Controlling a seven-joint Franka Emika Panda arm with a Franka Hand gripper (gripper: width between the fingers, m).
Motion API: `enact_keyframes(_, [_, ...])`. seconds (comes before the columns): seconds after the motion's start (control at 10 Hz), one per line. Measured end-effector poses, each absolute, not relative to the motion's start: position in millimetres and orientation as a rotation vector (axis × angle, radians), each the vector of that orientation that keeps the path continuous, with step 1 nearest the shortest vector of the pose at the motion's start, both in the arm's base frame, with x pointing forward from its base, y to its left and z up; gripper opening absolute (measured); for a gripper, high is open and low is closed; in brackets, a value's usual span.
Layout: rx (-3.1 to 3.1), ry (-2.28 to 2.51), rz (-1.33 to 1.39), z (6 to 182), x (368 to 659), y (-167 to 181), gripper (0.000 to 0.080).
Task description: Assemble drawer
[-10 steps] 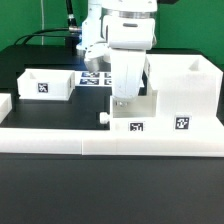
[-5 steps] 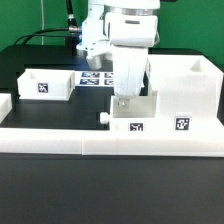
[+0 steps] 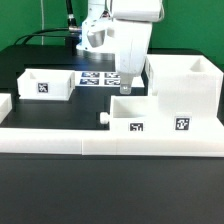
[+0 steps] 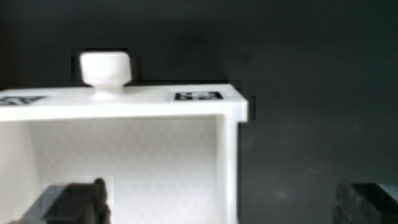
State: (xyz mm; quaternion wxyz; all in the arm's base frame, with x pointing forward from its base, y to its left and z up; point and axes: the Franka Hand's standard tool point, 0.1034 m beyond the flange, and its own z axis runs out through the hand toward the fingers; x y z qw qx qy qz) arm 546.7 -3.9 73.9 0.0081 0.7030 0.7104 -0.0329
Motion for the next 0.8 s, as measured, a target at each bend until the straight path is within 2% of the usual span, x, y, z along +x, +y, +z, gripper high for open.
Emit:
enact_keyframes(0.2, [2.158, 2.27, -0.119, 72.0, 545.2, -39.0, 0.0649])
enact_keyframes(0.5, [2.158, 2.285, -0.11, 70.2, 544.2, -49.8, 0.0649])
enact_keyframes(0.8, [2.167, 2.466, -0.054, 52.2, 556.8, -70.7, 0.0649])
